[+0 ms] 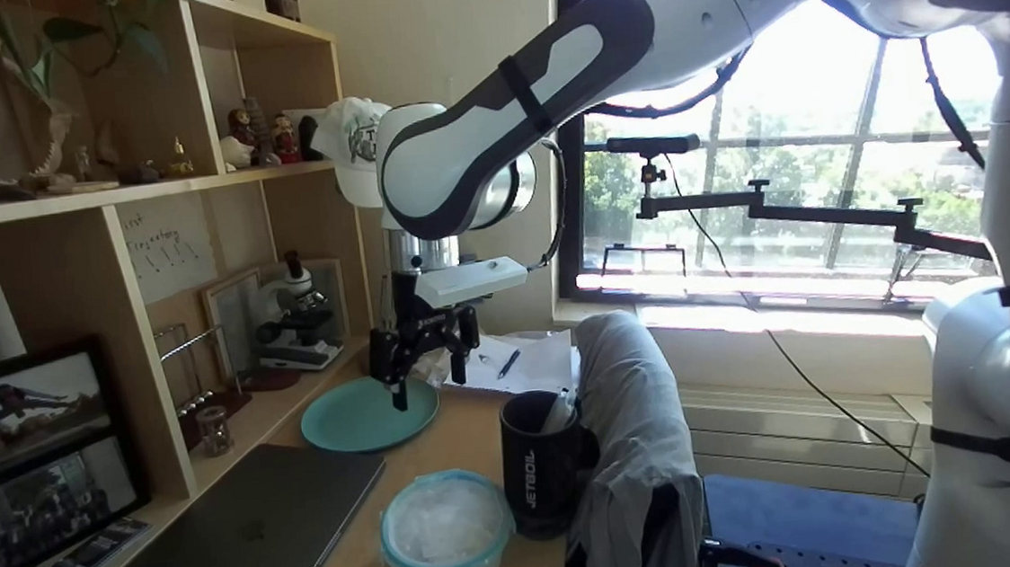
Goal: Move the teal plate from the right to the left
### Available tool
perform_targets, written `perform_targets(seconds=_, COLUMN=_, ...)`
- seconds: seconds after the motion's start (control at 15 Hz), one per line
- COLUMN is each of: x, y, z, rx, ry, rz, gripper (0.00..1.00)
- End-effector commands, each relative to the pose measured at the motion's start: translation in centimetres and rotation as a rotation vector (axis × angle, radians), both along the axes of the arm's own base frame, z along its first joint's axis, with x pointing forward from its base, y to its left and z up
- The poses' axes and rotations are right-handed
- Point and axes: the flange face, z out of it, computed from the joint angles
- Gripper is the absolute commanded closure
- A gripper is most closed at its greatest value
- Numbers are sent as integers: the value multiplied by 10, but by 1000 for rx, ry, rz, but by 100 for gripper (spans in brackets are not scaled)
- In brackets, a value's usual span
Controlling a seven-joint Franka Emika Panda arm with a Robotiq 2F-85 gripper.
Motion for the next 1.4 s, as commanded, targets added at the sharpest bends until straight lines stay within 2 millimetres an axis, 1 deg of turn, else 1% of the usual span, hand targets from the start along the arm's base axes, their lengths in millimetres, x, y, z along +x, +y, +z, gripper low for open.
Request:
perform_targets(seconds=0.0, x=21, y=-17, z=-14, rx=48, ry=-12, rz=-104, gripper=0)
perform_targets(seconds=0.13, x=38, y=-36, z=-30, rx=70, ry=-34, rz=-194, gripper=0)
perform_targets(seconds=0.4, x=73, y=-75, z=-69, rx=31, ry=-66, rz=-337, gripper=0)
perform_targets(seconds=0.53, x=87, y=-90, z=-87, rx=3, ry=-67, rz=-402, gripper=0)
perform_targets(seconds=0.73, x=105, y=-106, z=-110, rx=-39, ry=-72, rz=-495, gripper=0)
perform_targets(seconds=1.0, x=121, y=-125, z=-137, rx=-90, ry=-71, rz=-620, gripper=0)
perform_targets(seconds=1.2, x=124, y=-139, z=-160, rx=-114, ry=-49, rz=-707, gripper=0)
perform_targets(seconds=1.33, x=125, y=-146, z=-175, rx=-124, ry=-34, rz=-759, gripper=0)
